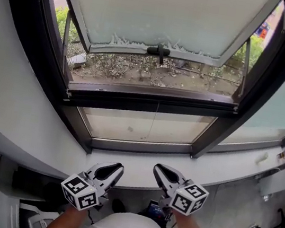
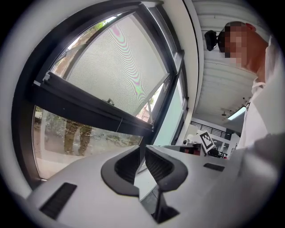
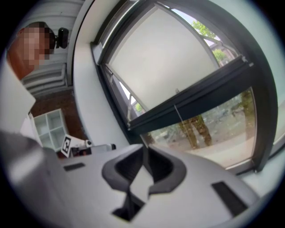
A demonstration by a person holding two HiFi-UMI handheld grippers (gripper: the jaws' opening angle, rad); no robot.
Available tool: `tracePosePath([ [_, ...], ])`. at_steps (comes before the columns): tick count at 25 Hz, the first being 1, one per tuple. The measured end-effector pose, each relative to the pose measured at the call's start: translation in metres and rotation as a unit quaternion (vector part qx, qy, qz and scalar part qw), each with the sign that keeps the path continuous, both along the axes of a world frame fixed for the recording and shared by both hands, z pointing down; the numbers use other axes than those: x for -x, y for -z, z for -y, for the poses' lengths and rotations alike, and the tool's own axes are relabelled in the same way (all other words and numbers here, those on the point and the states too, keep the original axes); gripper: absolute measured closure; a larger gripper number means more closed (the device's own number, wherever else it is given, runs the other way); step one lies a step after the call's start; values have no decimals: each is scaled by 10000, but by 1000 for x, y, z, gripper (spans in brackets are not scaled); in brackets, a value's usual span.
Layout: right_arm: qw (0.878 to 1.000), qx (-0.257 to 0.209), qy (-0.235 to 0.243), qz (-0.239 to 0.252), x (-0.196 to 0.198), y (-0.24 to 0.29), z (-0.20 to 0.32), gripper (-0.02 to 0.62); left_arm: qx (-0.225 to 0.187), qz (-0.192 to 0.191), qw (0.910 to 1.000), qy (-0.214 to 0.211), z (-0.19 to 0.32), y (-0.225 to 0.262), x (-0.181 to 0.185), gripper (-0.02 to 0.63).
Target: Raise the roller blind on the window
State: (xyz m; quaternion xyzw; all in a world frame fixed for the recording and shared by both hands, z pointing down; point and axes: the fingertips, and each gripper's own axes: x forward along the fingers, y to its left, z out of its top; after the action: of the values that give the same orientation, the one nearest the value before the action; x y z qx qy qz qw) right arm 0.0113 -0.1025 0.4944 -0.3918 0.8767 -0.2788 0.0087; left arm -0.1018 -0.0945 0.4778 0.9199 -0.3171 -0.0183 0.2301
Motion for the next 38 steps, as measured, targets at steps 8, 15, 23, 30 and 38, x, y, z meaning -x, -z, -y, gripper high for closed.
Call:
tracePosePath([
  [8, 9996, -83, 150, -211, -6, 2, 17, 568, -36, -100, 9997, 231, 11, 4, -4, 548],
  [15, 9990, -102, 246, -359, -29, 2, 24, 555, -184, -109, 9994, 283, 17, 13, -26, 548],
  [23, 9957, -245, 397, -799, -38, -2, 40, 543, -387, 55, 9991, 158, 30, 16, -41, 548],
  [30, 9897, -350, 470, -1306, -46, -8, 62, 543, -549, 315, 9979, 102, 53, 17, -45, 548],
  [38, 9853, -442, 480, -1578, -55, -7, 86, 543, -660, 585, 9961, 21, 76, 14, -55, 548],
])
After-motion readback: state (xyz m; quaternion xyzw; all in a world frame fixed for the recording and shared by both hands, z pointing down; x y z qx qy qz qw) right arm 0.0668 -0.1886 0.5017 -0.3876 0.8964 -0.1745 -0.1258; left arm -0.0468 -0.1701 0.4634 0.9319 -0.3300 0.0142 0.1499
